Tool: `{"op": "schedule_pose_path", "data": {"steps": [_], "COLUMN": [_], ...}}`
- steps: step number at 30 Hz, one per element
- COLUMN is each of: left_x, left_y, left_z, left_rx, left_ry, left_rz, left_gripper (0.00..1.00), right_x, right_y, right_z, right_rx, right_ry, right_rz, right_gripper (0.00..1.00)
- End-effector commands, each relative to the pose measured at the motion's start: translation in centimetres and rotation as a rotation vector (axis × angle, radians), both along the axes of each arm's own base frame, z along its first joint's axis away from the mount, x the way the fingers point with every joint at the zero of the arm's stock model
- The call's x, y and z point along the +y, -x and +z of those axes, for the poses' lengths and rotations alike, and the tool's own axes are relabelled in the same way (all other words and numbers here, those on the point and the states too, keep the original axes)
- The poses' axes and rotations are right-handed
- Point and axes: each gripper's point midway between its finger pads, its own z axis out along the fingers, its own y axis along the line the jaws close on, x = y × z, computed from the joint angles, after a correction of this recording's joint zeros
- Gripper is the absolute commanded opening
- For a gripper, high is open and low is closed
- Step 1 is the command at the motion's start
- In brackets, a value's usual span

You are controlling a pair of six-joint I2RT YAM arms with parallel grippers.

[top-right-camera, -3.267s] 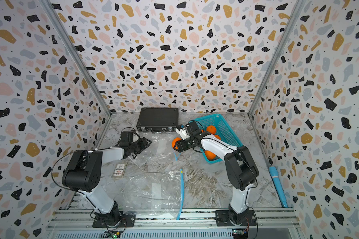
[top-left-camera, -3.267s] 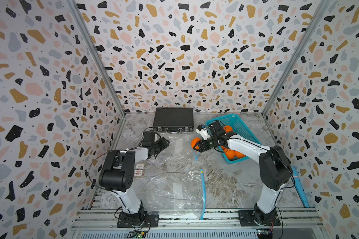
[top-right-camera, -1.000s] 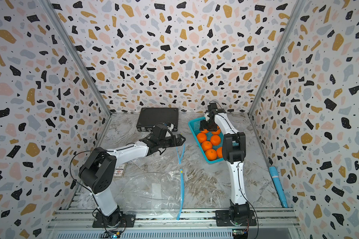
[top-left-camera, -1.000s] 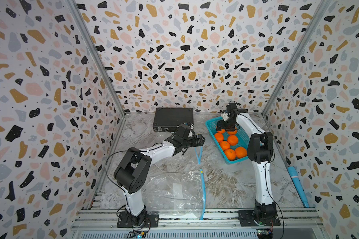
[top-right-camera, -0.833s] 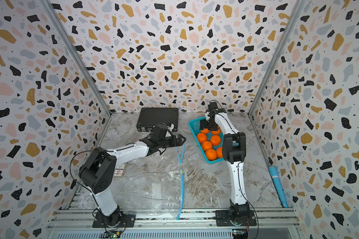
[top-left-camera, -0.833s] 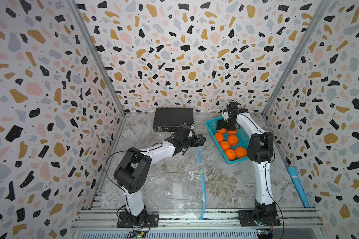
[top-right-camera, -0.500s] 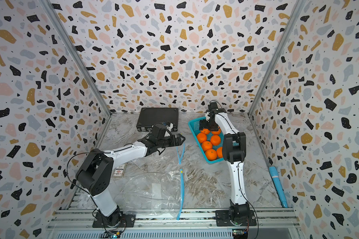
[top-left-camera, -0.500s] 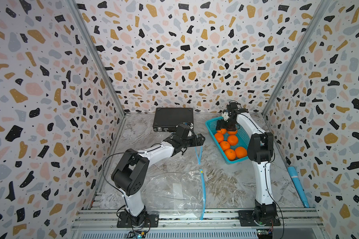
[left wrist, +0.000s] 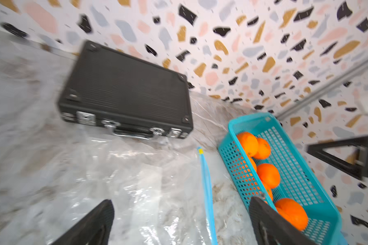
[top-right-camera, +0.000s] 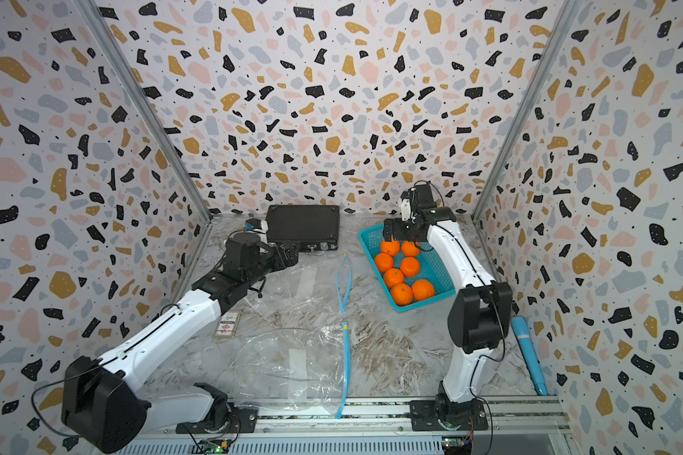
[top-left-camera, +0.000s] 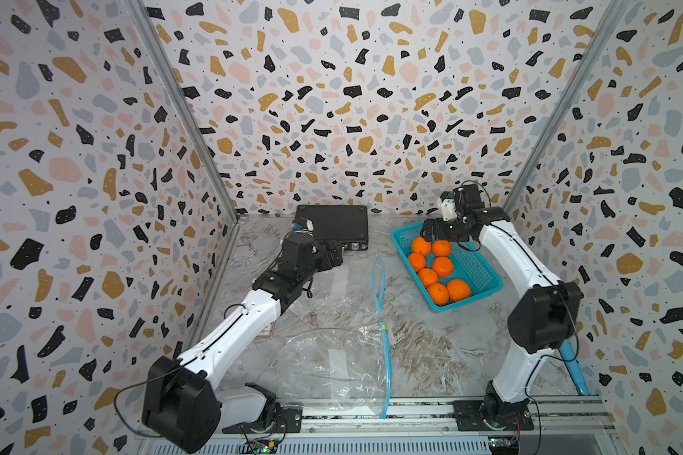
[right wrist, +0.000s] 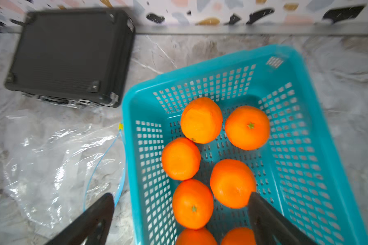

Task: Open the zip-top bag and take out the orange
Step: Place the orange in the basket, then reset both arms

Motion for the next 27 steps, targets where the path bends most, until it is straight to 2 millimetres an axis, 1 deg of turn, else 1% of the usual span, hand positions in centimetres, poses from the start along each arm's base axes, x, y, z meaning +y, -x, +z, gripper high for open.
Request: {"op": "schedule_pose_path", "data": {"steps": [1,3,5,6,8,10,11,13,14,15,17,19,20,21,22,23,24,25,27], "left_x": [5.4,7.7,9.0,9.5,10.7,11.0,11.4,12.2,12.6,12.7,13.0,13.2,13.2,13.5,14.1,14.3,13.9,13.8,14.3], "left_y": [2.7,4.0,4.5,4.8,5.3,5.5,5.6,5.7,5.8,5.8,6.0,6.2,6.1,6.0,5.9,5.7,5.4,5.2,4.7], "left_z": [-1.5,-1.9,-2.6,-3.1,-4.2,-5.2,-5.5,-6.4,-6.7,-6.9,-6.5,-5.7,-5.4,-5.6,-5.9,-6.5,-6.7,-6.9,-7.7], "left_rx": [0.04,-0.008,-0.088,-0.125,-0.147,-0.139,-0.128,-0.099,-0.081,-0.081,-0.099,-0.13,-0.144,-0.154,-0.166,-0.172,-0.197,-0.207,-0.203], "left_ry": [-0.172,-0.246,-0.287,-0.304,-0.322,-0.339,-0.359,-0.382,-0.397,-0.413,-0.426,-0.418,-0.442,-0.474,-0.509,-0.512,-0.515,-0.526,-0.546], "left_rz": [0.14,0.207,0.244,0.255,0.307,0.301,0.32,0.351,0.369,0.365,0.375,0.388,0.379,0.39,0.416,0.422,0.391,0.379,0.389], "left_gripper": [0.99,0.99,0.99,0.99,0.99,0.99,0.99,0.99,0.99,0.99,0.99,0.99,0.99,0.99,0.99,0.99,0.99,0.99,0.99], "right_x": [-1.5,-2.9,-3.9,-4.9,-6.7,-9.0,-9.7,-11.3,-12.1,-12.7,-13.9,-15.6,-16.6,-17.2,-17.4,-17.1,-16.8,-16.7,-16.3], "right_y": [3.4,5.9,7.9,8.9,10.3,11.3,11.6,11.7,11.6,11.3,10.4,9.7,9.3,9.0,8.9,8.4,8.3,8.3,8.5], "right_z": [2.8,2.1,1.2,0.5,-1.7,-3.5,-4.1,-4.8,-5.0,-5.0,-4.8,-4.6,-5.0,-5.8,-6.8,-7.4,-8.2,-8.5,-9.3], "right_rx": [-0.127,-0.192,-0.266,-0.294,-0.318,-0.315,-0.328,-0.348,-0.346,-0.339,-0.325,-0.319,-0.312,-0.304,-0.286,-0.31,-0.337,-0.378,-0.413], "right_ry": [0.032,0.062,0.086,0.108,0.152,0.213,0.24,0.276,0.277,0.274,0.266,0.313,0.329,0.327,0.277,0.198,0.166,0.162,0.177], "right_rz": [-0.004,-0.034,-0.045,-0.074,-0.144,-0.253,-0.273,-0.339,-0.372,-0.392,-0.424,-0.48,-0.512,-0.532,-0.54,-0.526,-0.517,-0.507,-0.466], "right_gripper": [1.0,1.0,1.0,1.0,1.0,1.0,1.0,1.0,1.0,1.0,1.0,1.0,0.99,0.99,1.0,1.0,0.99,0.99,1.0]}}
